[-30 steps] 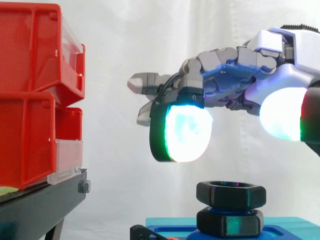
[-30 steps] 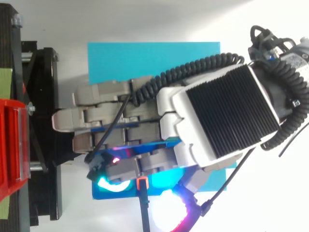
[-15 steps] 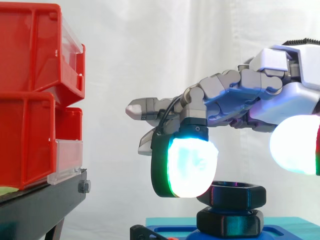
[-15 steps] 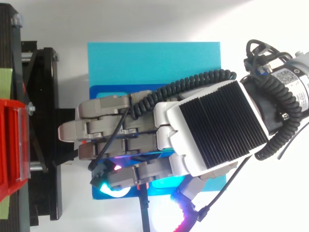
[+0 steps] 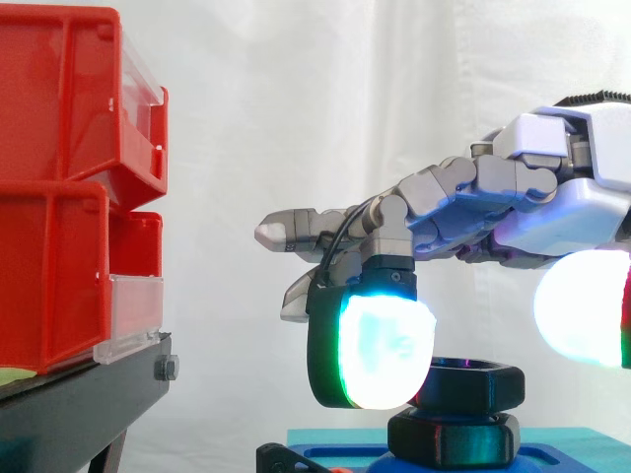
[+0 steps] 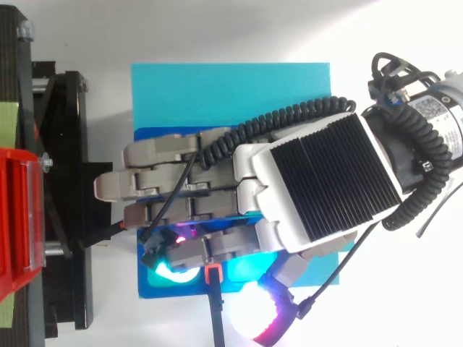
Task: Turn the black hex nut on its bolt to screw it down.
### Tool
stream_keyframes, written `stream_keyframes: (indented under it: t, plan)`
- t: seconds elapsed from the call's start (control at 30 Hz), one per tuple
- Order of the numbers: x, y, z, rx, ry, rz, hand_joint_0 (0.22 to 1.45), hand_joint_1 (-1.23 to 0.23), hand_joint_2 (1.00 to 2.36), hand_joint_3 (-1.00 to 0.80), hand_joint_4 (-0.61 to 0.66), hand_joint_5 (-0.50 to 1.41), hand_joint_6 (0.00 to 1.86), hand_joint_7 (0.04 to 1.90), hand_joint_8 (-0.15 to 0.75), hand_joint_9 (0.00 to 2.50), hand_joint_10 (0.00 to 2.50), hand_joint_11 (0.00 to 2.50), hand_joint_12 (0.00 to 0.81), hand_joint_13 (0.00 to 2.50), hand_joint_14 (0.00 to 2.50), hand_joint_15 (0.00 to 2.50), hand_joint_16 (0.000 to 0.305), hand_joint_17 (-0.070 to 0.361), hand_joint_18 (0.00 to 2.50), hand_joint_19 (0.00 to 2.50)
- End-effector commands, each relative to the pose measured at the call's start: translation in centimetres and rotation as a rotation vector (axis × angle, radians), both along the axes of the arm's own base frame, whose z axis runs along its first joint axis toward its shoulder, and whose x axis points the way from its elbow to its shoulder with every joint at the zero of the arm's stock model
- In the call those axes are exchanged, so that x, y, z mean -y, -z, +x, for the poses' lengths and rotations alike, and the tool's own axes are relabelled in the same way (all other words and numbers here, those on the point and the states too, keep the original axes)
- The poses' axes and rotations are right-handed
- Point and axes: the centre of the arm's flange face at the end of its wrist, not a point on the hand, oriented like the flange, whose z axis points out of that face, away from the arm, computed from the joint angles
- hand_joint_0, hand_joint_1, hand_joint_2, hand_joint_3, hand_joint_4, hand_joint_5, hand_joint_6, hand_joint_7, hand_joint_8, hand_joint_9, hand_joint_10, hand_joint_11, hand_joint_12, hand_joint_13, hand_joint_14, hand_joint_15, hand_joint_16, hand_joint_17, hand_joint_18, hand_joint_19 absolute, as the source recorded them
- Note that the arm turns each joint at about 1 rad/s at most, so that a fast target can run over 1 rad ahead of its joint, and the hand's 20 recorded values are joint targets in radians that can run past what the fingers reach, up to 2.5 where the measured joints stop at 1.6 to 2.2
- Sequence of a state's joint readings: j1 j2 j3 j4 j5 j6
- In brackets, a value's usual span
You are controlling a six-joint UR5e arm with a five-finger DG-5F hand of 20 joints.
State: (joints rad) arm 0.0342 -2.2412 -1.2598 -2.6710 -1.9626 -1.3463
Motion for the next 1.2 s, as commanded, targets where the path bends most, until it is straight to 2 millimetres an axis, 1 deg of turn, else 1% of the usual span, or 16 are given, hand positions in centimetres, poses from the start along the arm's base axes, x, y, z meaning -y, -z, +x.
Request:
stream_keyframes:
  t: [0.0, 0.07, 0.13, 0.2, 0.23, 0.27, 0.3, 0.33, 0.43, 0.5, 0.53, 0.67, 0.97, 1.0, 1.03, 1.17]
  plan:
    - [0.1, 0.2, -0.1, -0.003, 0.002, -0.006, 0.51, -0.41, 1.00, -0.50, 0.24, -0.13, 0.63, 0.95, 0.309, 0.46, 0.01, 0.23, 0.361, 0.11, 0.00, 0.00, 0.054, 0.121, 0.04, 0.10]
    - [0.2, 1.2, -0.5, -0.013, 0.005, -0.008, 0.51, -0.43, 1.00, -0.50, 0.25, -0.12, 0.60, 1.02, 0.314, 0.49, 0.01, 0.22, 0.363, 0.13, 0.00, 0.00, 0.054, 0.122, 0.08, 0.07]
    - [0.2, 1.4, -0.6, -0.001, 0.002, -0.009, 0.51, -0.43, 1.00, -0.50, 0.25, -0.12, 0.60, 1.02, 0.314, 0.49, 0.00, 0.22, 0.363, 0.13, 0.00, 0.00, 0.054, 0.122, 0.08, 0.07]
    - [0.3, 1.3, -0.5, 0.009, 0.004, -0.007, 0.51, -0.43, 1.00, -0.50, 0.25, -0.12, 0.60, 1.03, 0.314, 0.49, 0.00, 0.21, 0.363, 0.13, 0.00, 0.00, 0.054, 0.122, 0.08, 0.07]
    - [0.3, 1.2, -0.5, 0.011, 0.003, -0.006, 0.51, -0.41, 1.00, -0.50, 0.25, -0.13, 0.63, 0.95, 0.310, 0.46, 0.00, 0.23, 0.360, 0.11, 0.00, 0.00, 0.054, 0.121, 0.04, 0.11]
    - [0.3, 1.3, -0.5, 0.011, 0.003, -0.006, 0.51, -0.43, 1.00, -0.50, 0.25, -0.12, 0.60, 1.03, 0.314, 0.49, 0.00, 0.21, 0.363, 0.13, 0.00, 0.00, 0.054, 0.122, 0.08, 0.07]
    - [0.3, 1.2, -0.5, 0.014, 0.003, -0.006, 0.51, -0.43, 1.00, -0.50, 0.25, -0.12, 0.60, 1.03, 0.314, 0.49, 0.00, 0.21, 0.363, 0.13, 0.00, 0.00, 0.054, 0.122, 0.08, 0.07]
    - [0.4, 1.2, -0.4, 0.017, 0.003, -0.006, 0.51, -0.41, 1.00, -0.50, 0.25, -0.13, 0.63, 0.95, 0.311, 0.46, 0.01, 0.24, 0.360, 0.11, 0.00, 0.00, 0.054, 0.121, 0.04, 0.10]
    - [0.5, 1.1, -0.4, 0.020, 0.005, -0.006, 0.51, -0.43, 1.00, -0.50, 0.25, -0.12, 0.60, 1.03, 0.314, 0.49, 0.01, 0.21, 0.362, 0.13, 0.00, 0.00, 0.054, 0.122, 0.09, 0.07]
    - [0.5, 1.2, -0.4, 0.026, 0.005, -0.007, 0.51, -0.41, 1.00, -0.50, 0.24, -0.13, 0.63, 0.94, 0.311, 0.47, 0.01, 0.24, 0.360, 0.11, 0.00, 0.00, 0.054, 0.121, 0.05, 0.11]
    - [0.5, 1.1, -0.4, 0.029, 0.005, -0.007, 0.51, -0.43, 1.00, -0.50, 0.25, -0.12, 0.60, 1.03, 0.315, 0.49, 0.00, 0.22, 0.363, 0.13, 0.00, 0.00, 0.054, 0.122, 0.08, 0.07]
    - [0.7, 1.1, -0.4, 0.027, 0.007, -0.007, 0.51, -0.43, 1.00, -0.50, 0.25, -0.12, 0.60, 1.03, 0.314, 0.49, 0.00, 0.21, 0.363, 0.14, 0.00, 0.00, 0.054, 0.121, 0.09, 0.07]
    - [2.0, 1.0, -0.6, 0.040, 0.005, -0.010, 0.52, -0.43, 1.00, -0.50, 0.25, -0.12, 0.60, 1.03, 0.314, 0.48, 0.01, 0.22, 0.362, 0.14, 0.00, 0.00, 0.054, 0.121, 0.09, 0.07]
    - [2.3, 1.0, -0.7, 0.040, 0.002, -0.011, 0.51, -0.41, 1.00, -0.50, 0.24, -0.13, 0.63, 0.94, 0.310, 0.46, 0.00, 0.23, 0.359, 0.11, 0.00, 0.00, 0.053, 0.120, 0.05, 0.11]
    - [2.3, 1.0, -0.6, 0.041, -0.001, -0.012, 0.52, -0.43, 1.00, -0.50, 0.25, -0.12, 0.60, 1.02, 0.313, 0.49, 0.01, 0.22, 0.362, 0.14, 0.00, 0.00, 0.054, 0.121, 0.09, 0.07]
    - [3.0, 0.9, -0.7, 0.052, -0.002, -0.014, 0.52, -0.44, 1.00, -0.50, 0.25, -0.12, 0.60, 1.02, 0.314, 0.49, 0.00, 0.21, 0.362, 0.14, 0.00, 0.00, 0.054, 0.121, 0.09, 0.07]
